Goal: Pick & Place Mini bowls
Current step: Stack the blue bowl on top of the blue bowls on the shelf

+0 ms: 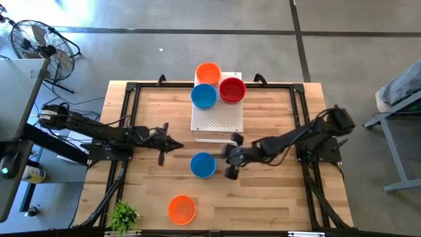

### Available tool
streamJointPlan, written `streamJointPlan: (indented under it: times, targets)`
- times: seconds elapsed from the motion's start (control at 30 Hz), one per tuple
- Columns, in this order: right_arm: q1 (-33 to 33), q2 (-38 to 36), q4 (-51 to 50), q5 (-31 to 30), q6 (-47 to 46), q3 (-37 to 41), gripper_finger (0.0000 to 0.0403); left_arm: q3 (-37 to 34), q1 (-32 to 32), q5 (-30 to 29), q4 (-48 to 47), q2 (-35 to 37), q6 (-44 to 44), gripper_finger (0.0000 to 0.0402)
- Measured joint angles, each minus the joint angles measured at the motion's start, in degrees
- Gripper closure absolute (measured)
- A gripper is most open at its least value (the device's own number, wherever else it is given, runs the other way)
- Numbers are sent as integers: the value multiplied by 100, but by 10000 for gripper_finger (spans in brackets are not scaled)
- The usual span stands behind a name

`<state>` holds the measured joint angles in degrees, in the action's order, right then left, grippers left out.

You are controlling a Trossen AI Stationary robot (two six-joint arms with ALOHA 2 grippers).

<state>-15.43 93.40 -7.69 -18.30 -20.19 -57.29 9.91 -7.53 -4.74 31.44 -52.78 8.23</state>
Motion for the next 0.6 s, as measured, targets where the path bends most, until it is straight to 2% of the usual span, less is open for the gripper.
streamJointPlan:
  times: [0.13, 0.27, 0.43, 0.6]
  targets:
    - [77, -750, 1301, 262, 454, 1057, 395, 650, -257, -8, -773, -233, -357, 402]
    - [90, -1492, 2173, 215, 843, 1896, 399, 1385, -544, 16, -1906, -464, -402, 401]
    - [100, -2325, 2492, -74, 1204, 2582, 402, 2275, -880, -423, -3246, -1088, -342, 388]
    - [106, -2875, 2573, -105, 1408, 2940, 402, 3075, -1065, -631, -4065, -1847, -347, 347]
